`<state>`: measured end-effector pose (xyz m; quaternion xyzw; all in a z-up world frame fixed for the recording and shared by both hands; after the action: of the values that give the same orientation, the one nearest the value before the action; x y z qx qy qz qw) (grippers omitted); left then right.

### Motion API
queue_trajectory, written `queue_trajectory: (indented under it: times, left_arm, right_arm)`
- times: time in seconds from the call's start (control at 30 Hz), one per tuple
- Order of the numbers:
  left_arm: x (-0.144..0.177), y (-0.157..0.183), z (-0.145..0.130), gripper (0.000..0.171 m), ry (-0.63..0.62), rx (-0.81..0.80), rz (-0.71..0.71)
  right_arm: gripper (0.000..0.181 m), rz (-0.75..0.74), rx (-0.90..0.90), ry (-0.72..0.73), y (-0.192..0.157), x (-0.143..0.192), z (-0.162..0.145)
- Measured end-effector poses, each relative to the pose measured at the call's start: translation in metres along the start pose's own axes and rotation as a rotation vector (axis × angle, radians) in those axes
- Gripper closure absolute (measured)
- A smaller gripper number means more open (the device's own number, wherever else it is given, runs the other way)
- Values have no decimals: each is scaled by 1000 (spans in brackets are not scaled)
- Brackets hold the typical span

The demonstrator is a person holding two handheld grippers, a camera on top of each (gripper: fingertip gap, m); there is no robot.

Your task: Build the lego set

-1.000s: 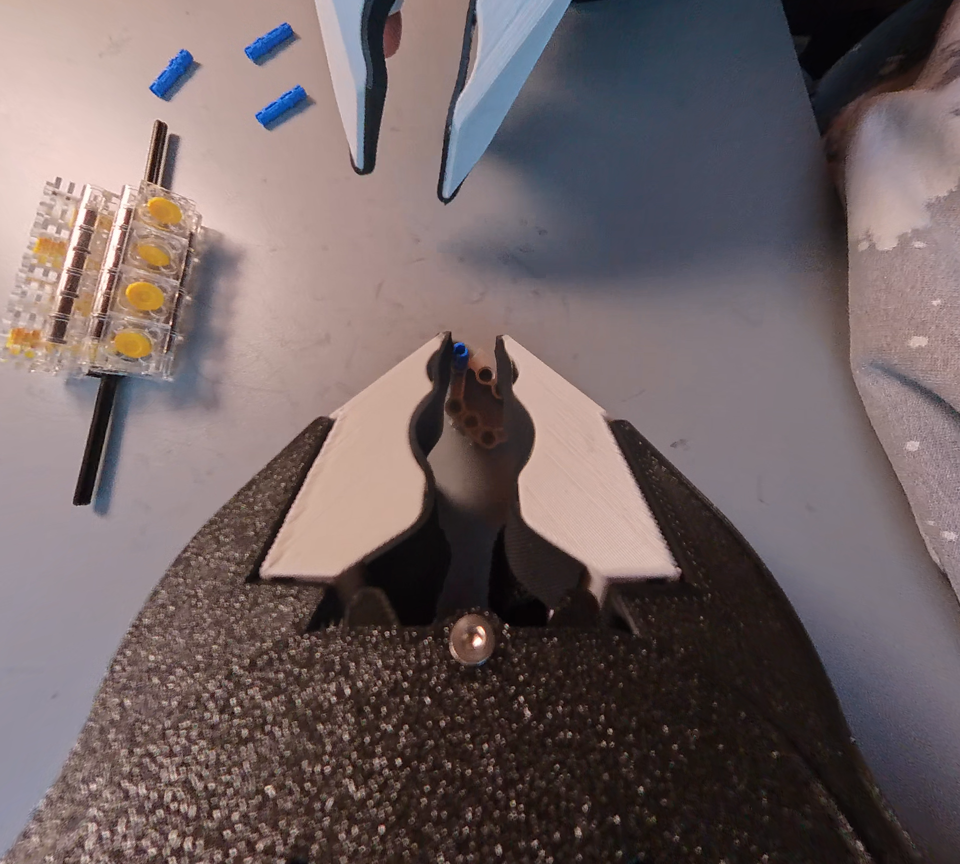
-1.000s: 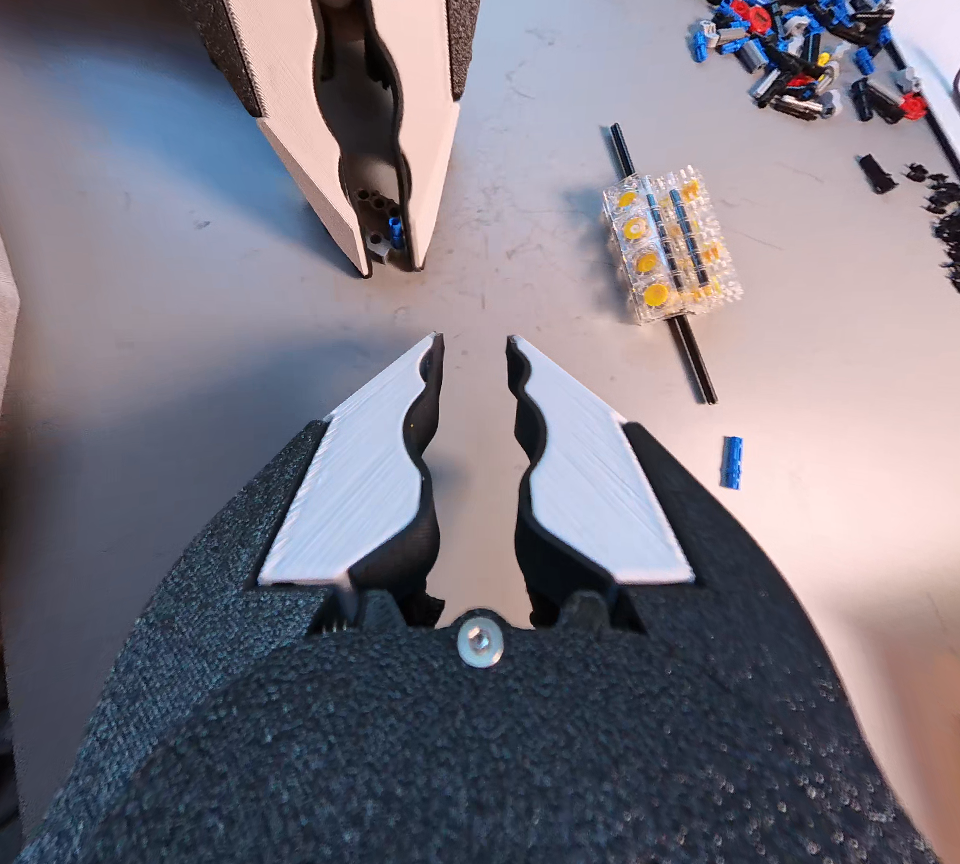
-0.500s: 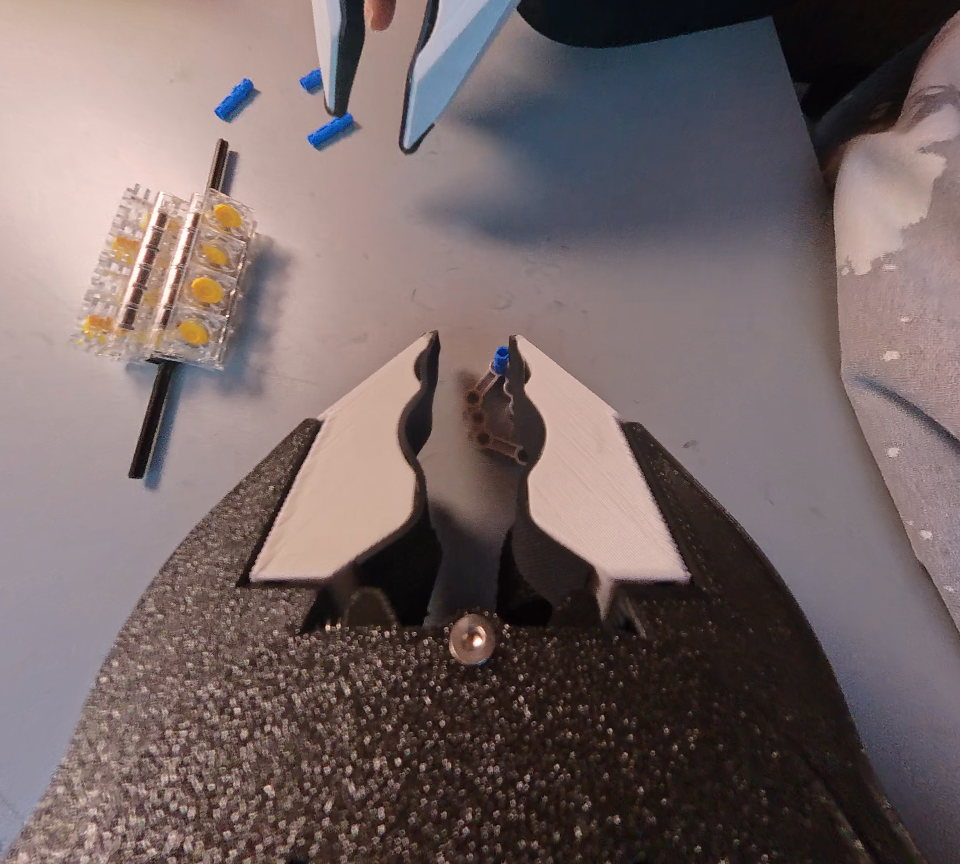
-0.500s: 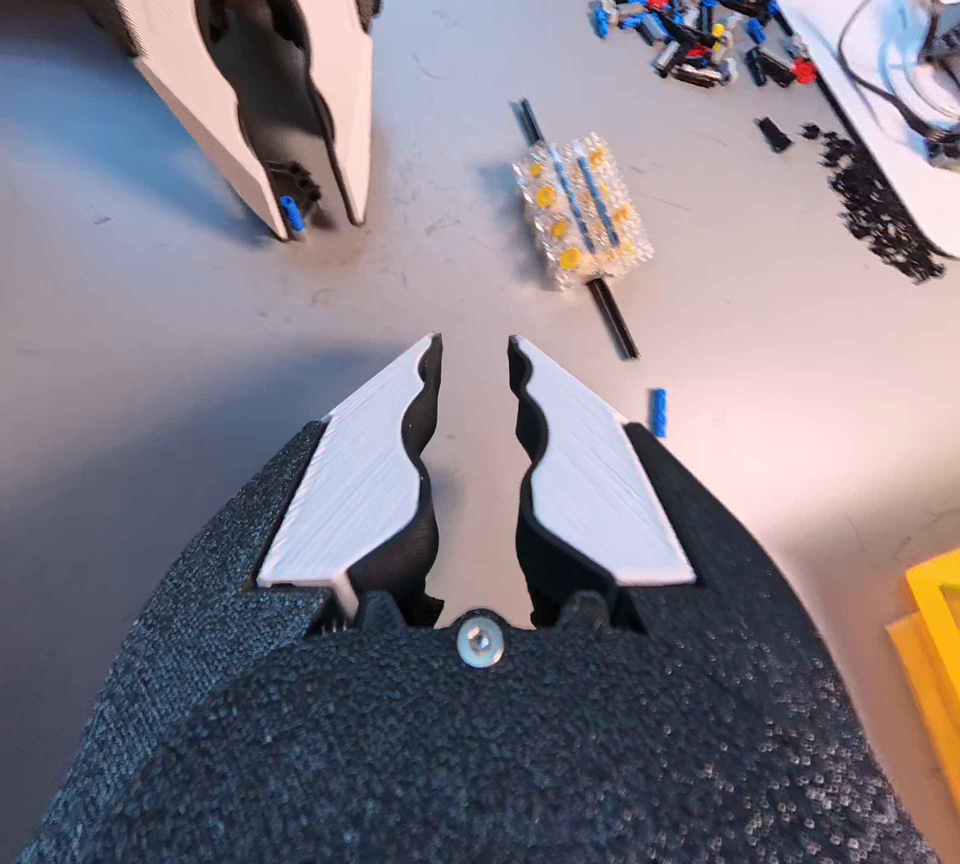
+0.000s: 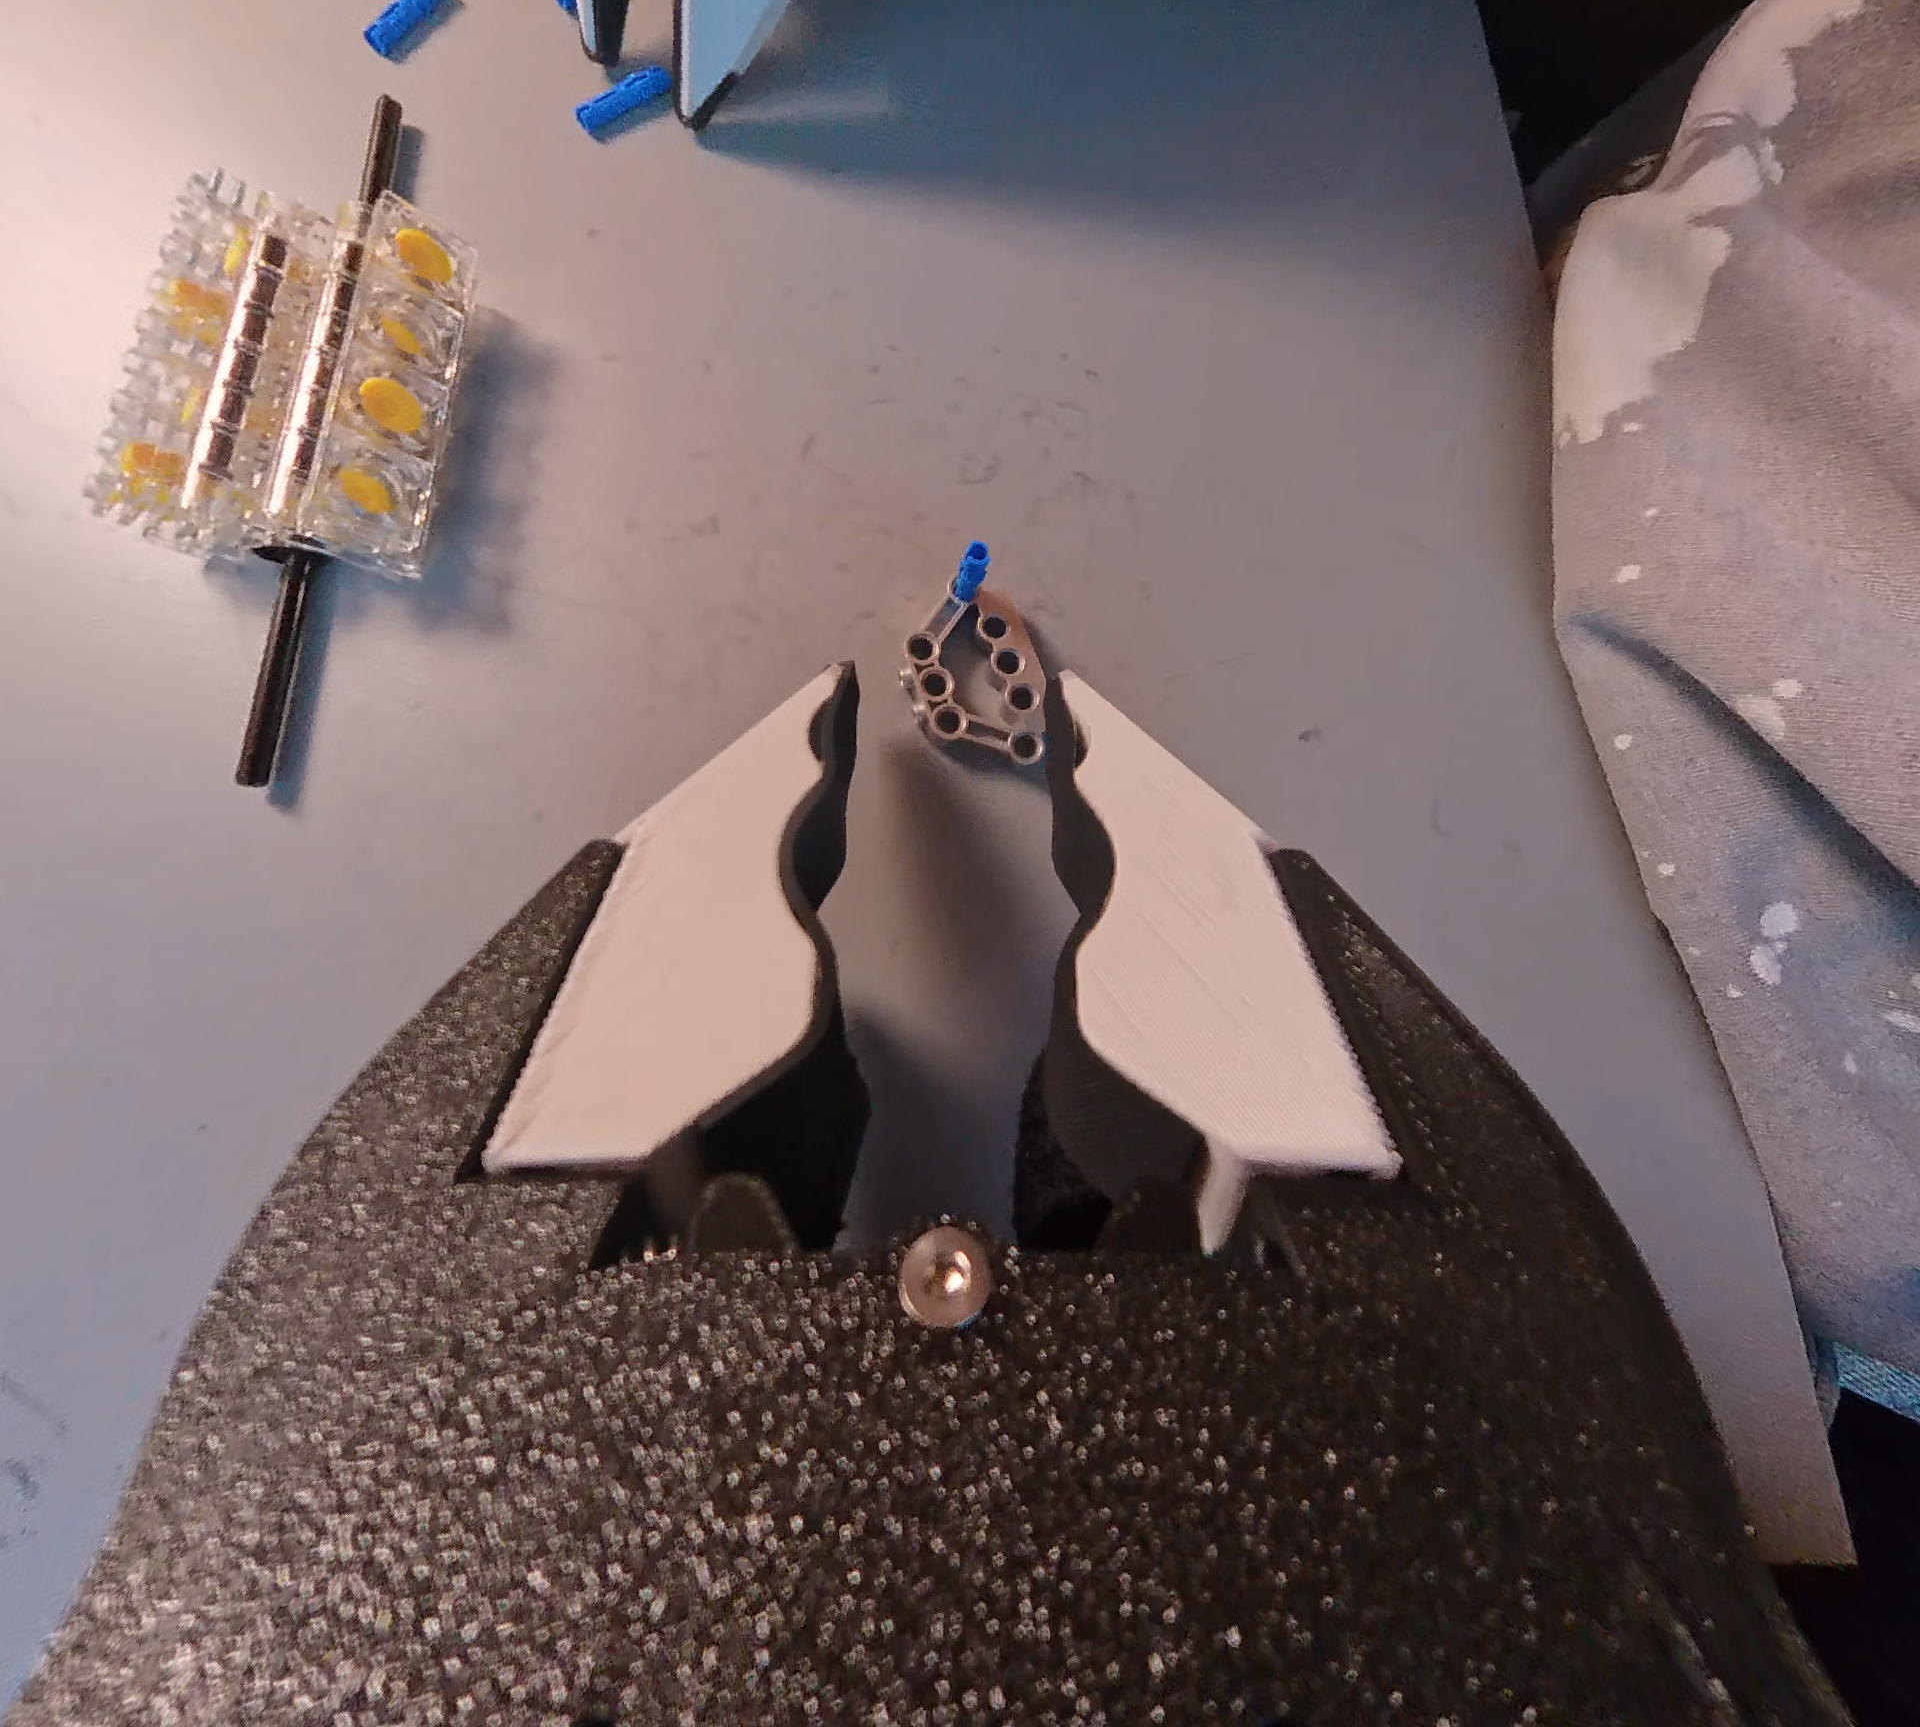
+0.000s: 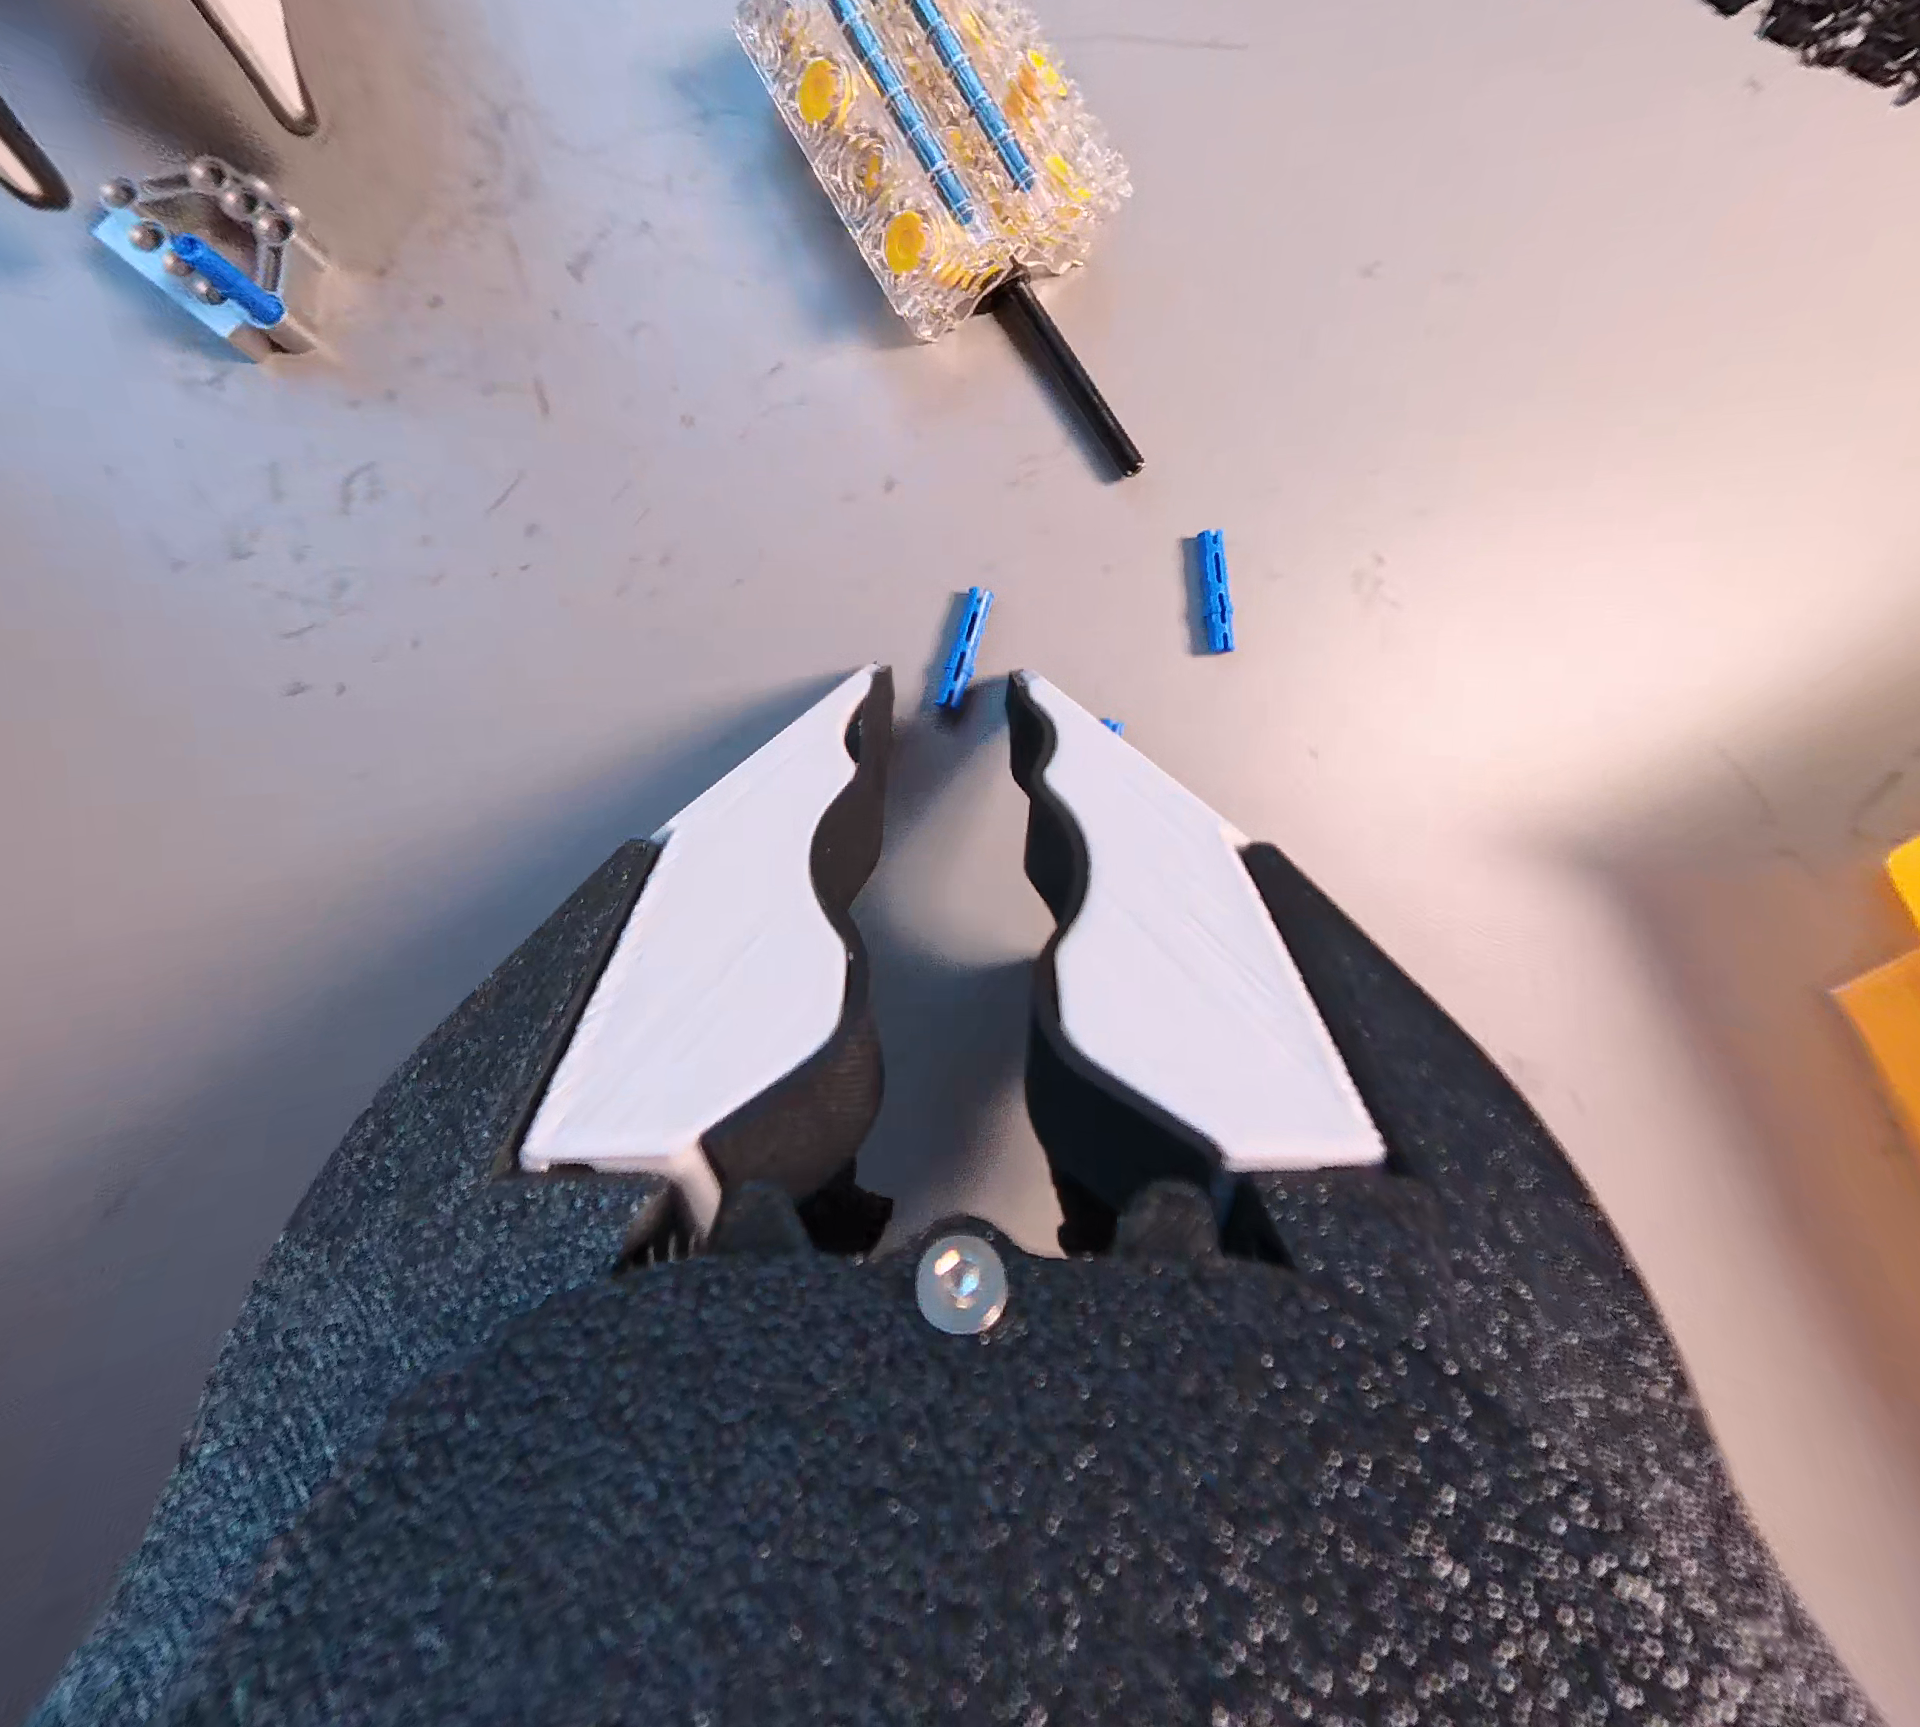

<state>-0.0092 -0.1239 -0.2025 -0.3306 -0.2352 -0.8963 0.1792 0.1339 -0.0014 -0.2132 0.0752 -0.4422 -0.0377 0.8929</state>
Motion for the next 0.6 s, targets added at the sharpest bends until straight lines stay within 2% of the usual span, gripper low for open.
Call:
queue_trajectory:
  times: [0.2, 0.3, 0.4, 0.6]
  left_arm:
    - [-10, 5, -4, 143, -43, -17, -13]
    - [-17, 4, -3, 162, -37, -30, 8]
    - [-23, 4, 2, 158, -14, -34, 17]
    - [-21, 0, 4, 156, -3, -14, 41]
  right_arm:
    - [178, -23, 24, -16, 6, -1, 0]
    - [178, -9, 69, -1, -1, -1, 5]
    - [178, 57, 116, 62, -20, 3, 19]
    - [178, 137, 190, 90, -49, 2, 39]
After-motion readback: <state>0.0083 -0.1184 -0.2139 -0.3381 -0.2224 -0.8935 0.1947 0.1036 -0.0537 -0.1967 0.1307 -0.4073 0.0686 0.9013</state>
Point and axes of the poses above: each gripper's, where its closed fingertips meet, x back along the fingers, z out of its top, y = z × x across the jaws, the point moved 3 cm from there along x, back along the fingers, and after that the axes turned 12 degrees about x, right-handed, at the moved point
